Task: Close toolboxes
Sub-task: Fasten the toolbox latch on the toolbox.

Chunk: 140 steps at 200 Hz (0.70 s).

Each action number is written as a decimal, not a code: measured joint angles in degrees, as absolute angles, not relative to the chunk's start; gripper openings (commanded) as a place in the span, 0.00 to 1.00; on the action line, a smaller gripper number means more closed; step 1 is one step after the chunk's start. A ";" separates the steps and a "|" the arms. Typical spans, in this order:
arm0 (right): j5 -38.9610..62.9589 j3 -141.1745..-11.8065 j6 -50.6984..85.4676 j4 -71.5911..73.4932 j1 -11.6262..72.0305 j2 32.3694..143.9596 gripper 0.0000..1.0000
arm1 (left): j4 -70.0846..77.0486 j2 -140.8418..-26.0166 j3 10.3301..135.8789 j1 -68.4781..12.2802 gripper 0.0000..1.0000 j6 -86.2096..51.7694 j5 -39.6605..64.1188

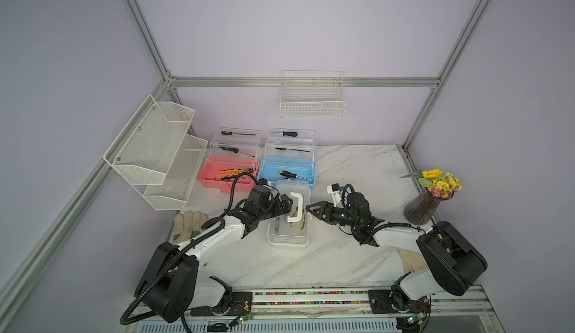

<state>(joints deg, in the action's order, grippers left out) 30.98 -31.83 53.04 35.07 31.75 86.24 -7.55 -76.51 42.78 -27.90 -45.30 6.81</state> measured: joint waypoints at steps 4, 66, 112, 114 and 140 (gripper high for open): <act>30.92 -31.83 52.97 34.98 31.77 86.24 0.69 | -7.60 -76.47 42.78 -27.92 1.00 -45.43 6.74; 28.93 -31.83 52.60 33.17 31.92 86.13 0.51 | -7.88 -76.05 42.76 -28.34 0.99 -47.24 6.52; 27.66 -32.27 52.14 31.57 31.94 86.11 0.45 | -8.12 -76.18 42.87 -29.74 0.99 -47.44 4.36; 27.55 -32.36 52.12 31.44 31.94 86.08 0.45 | -8.19 -76.20 42.92 -29.85 1.00 -47.44 4.19; 26.26 -32.88 51.42 29.32 31.94 85.12 0.43 | -9.21 -76.34 43.55 -30.96 1.00 -48.38 2.68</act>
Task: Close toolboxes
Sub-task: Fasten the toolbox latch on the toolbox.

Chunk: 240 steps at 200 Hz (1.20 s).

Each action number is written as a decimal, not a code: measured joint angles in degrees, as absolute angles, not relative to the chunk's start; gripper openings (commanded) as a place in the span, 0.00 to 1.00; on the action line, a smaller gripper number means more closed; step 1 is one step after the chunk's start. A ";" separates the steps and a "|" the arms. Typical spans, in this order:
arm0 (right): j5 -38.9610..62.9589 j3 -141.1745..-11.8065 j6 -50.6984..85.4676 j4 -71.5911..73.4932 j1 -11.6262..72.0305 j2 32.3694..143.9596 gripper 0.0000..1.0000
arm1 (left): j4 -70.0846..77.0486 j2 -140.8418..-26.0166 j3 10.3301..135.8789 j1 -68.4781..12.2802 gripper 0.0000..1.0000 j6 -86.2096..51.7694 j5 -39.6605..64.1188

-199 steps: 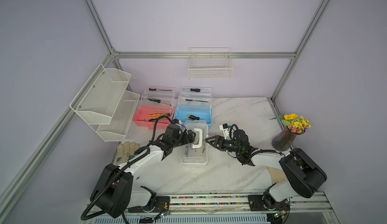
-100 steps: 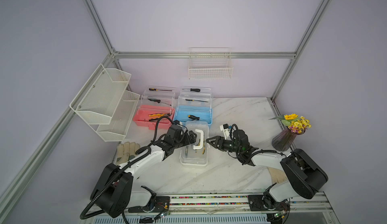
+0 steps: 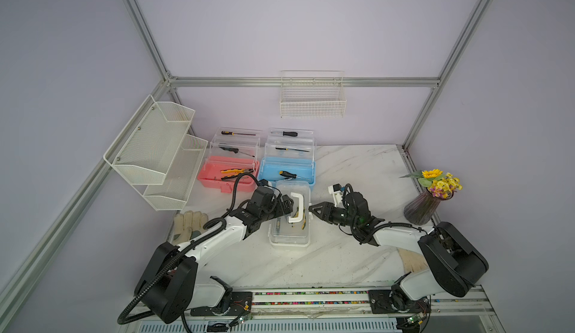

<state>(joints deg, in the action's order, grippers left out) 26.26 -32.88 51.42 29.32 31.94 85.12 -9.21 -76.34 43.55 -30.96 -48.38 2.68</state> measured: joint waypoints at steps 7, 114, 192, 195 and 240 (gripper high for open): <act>25.91 -33.12 51.13 28.58 31.97 84.84 0.43 | -9.61 -76.38 43.75 -31.33 1.00 -48.75 2.26; 20.49 -37.60 48.73 20.27 33.26 84.18 0.34 | -13.47 -74.37 44.58 -35.31 1.00 -53.87 -5.32; 18.26 -38.79 48.31 14.46 34.68 83.79 0.31 | -13.76 -69.17 43.13 -36.18 1.00 -59.27 -6.44; 18.22 -38.74 48.31 14.17 34.79 83.79 0.31 | -13.76 -68.95 43.03 -36.21 1.00 -59.40 -6.42; 17.58 -38.70 48.31 12.12 35.07 83.79 0.29 | -12.84 -67.26 42.44 -36.21 1.00 -59.64 -6.48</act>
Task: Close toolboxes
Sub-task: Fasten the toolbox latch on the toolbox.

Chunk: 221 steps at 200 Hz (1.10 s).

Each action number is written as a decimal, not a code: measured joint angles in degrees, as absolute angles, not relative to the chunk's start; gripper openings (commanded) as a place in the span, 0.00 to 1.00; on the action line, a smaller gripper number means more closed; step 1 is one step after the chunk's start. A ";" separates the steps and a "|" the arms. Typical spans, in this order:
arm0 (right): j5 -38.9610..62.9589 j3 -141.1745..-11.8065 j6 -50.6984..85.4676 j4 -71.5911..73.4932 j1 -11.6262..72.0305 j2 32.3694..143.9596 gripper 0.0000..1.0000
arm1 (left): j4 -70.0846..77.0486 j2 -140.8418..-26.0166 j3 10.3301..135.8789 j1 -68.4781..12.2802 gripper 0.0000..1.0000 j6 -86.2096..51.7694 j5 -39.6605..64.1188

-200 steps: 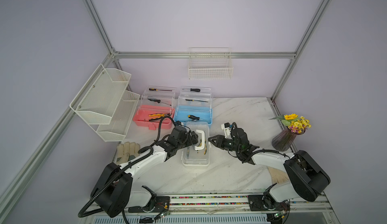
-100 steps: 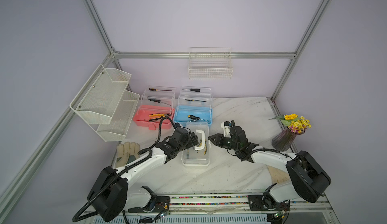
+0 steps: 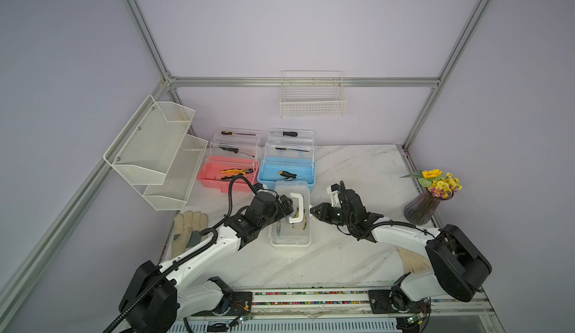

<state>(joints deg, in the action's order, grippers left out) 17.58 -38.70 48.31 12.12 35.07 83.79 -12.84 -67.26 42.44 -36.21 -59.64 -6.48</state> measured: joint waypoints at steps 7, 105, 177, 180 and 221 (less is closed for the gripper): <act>17.58 -38.70 48.31 12.08 35.09 83.79 0.29 | -12.84 -67.26 42.44 -36.21 1.00 -59.64 -6.46; 17.93 -38.79 48.34 12.25 35.83 85.95 0.25 | -12.45 -70.70 42.44 -36.51 1.00 -59.46 -6.74; 17.41 -39.33 48.77 14.20 35.57 87.13 0.19 | -9.47 -73.01 42.50 -36.40 1.00 -58.89 -7.55; 17.45 -39.33 48.86 14.46 35.55 87.29 0.19 | -9.43 -73.03 42.50 -36.40 1.00 -58.89 -7.57; 16.88 -39.33 49.67 16.25 35.22 88.23 0.20 | -9.23 -73.08 42.48 -36.40 1.00 -58.94 -8.23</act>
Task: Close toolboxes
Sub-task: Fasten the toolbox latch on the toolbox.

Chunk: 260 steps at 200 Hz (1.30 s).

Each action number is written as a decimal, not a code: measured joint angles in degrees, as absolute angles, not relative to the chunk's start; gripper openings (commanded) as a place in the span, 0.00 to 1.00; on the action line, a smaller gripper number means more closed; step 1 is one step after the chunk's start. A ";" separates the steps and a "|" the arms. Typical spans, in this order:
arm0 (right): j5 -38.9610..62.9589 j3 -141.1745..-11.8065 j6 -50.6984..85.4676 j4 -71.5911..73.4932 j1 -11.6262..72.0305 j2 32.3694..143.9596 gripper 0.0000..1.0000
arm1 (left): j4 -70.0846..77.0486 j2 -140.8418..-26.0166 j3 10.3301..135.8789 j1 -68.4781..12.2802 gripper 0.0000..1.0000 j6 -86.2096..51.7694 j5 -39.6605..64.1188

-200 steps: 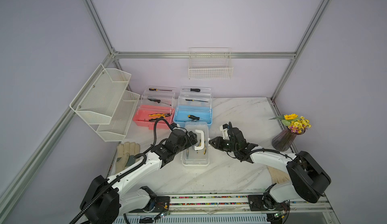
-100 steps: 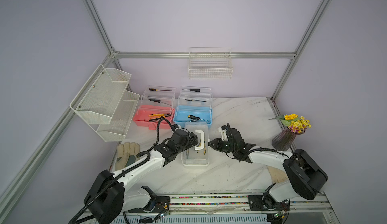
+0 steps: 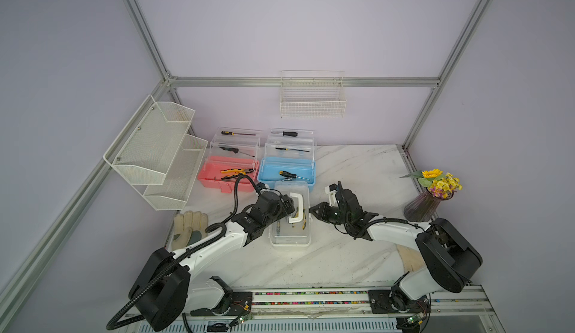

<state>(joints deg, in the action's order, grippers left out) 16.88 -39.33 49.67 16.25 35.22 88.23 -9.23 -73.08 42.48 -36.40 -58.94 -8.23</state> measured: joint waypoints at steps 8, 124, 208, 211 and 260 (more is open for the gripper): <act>16.75 -39.33 49.71 16.19 35.20 88.23 0.19 | -9.21 -73.08 42.46 -36.40 1.00 -58.96 -8.32; 17.50 -43.31 46.46 4.49 30.63 86.06 0.38 | -8.49 -72.97 42.46 -37.06 1.00 -59.02 -5.78; 16.21 -43.59 42.72 -0.82 26.26 84.31 0.18 | -8.51 -72.97 42.46 -37.10 1.00 -59.00 -5.72; 16.19 -43.59 42.68 -0.84 26.39 84.51 0.18 | -8.51 -72.97 42.46 -37.10 1.00 -58.98 -5.69; 16.64 -44.05 42.30 -0.54 29.80 88.95 0.15 | -8.10 -73.43 42.54 -37.10 1.00 -58.94 -5.04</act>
<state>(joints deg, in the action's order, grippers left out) 16.64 -44.05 42.30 -0.54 29.80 88.95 -8.10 -73.43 42.54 -37.10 -58.94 -5.04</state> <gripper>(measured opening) 0.169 0.999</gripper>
